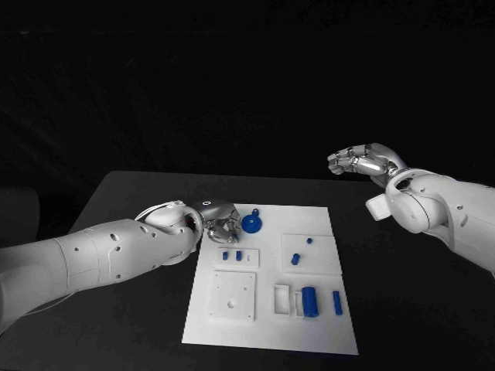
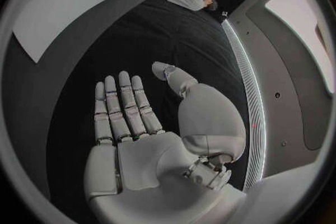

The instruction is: Assemble the parts on the task board

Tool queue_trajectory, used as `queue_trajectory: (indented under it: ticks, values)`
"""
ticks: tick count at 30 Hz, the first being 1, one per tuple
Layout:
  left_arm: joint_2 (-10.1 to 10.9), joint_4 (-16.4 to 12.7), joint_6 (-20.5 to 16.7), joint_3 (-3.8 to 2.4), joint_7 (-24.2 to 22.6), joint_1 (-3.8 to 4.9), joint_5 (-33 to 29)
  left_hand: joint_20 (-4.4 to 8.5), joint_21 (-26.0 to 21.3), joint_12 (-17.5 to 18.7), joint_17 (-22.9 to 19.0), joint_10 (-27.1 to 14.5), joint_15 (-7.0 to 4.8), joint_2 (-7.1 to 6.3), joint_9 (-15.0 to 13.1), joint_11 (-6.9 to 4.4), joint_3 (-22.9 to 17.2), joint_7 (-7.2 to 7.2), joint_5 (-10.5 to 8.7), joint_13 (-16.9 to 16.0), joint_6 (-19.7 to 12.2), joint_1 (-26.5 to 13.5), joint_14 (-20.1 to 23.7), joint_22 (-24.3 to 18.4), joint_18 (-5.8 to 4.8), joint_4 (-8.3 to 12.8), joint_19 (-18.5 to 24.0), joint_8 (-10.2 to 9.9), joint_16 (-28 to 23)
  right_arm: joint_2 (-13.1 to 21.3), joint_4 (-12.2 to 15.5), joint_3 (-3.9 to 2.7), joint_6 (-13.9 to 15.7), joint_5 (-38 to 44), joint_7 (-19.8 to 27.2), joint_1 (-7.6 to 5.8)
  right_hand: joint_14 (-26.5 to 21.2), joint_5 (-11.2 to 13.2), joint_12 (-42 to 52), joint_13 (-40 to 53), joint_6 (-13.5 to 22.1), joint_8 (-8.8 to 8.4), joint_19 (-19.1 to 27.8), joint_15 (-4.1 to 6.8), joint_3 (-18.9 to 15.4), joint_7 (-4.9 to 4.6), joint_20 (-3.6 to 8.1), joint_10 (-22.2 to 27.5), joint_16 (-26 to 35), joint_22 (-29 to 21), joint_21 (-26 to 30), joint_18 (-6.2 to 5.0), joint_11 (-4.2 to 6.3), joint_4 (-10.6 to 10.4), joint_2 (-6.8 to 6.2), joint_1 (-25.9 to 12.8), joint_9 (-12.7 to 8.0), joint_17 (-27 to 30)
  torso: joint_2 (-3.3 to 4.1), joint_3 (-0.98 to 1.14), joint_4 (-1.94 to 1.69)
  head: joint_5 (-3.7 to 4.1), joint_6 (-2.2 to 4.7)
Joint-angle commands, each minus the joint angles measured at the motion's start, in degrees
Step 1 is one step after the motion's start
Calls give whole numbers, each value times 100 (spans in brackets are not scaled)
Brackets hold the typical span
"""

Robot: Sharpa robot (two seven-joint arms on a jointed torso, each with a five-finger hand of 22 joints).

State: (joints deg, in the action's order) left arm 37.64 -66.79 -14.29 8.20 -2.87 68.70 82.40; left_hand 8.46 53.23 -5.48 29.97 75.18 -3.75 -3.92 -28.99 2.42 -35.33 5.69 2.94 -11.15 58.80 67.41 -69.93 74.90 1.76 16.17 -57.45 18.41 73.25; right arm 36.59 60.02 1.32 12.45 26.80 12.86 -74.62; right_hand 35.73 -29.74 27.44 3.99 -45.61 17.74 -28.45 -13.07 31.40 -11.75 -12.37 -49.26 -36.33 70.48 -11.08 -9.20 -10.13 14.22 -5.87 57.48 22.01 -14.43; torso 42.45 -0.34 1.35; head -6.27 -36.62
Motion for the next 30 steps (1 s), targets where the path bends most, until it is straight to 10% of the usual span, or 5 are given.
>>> queue_trajectory:
  ticks: [1, 30]
  values:
    - [-3, 3, 85, 2, -49, -1, 10, 95, -33, -11, -5, 23, -18, 36, -4, 13, -41, 43, 16, -4, 7, 4, -8, 28, 439, 4, 2, -5, 3, -3, 5, -2, -60, 36, 52, 2, -31, -17, -26, -6, -28, 24, -33, 3, -10, -22, -1, -41, -37, 9, 26, 62, -1, -20, 4, -16, -8, 10, 2, 0, 0, 0, -5]
    - [-80, 55, 72, 86, -85, -15, 15, 94, -33, 6, -5, 18, -14, 31, -1, 17, -40, 49, 15, -1, -4, 8, 0, 31, 435, 3, 1, -18, 5, -6, 0, -2, -65, 36, 55, 2, -30, -19, -26, -5, -31, 26, -40, 3, -12, -21, -1, -45, -44, 21, 41, 60, 0, -22, 9, -17, -10, 20, 1, -1, 1, 20, -3]
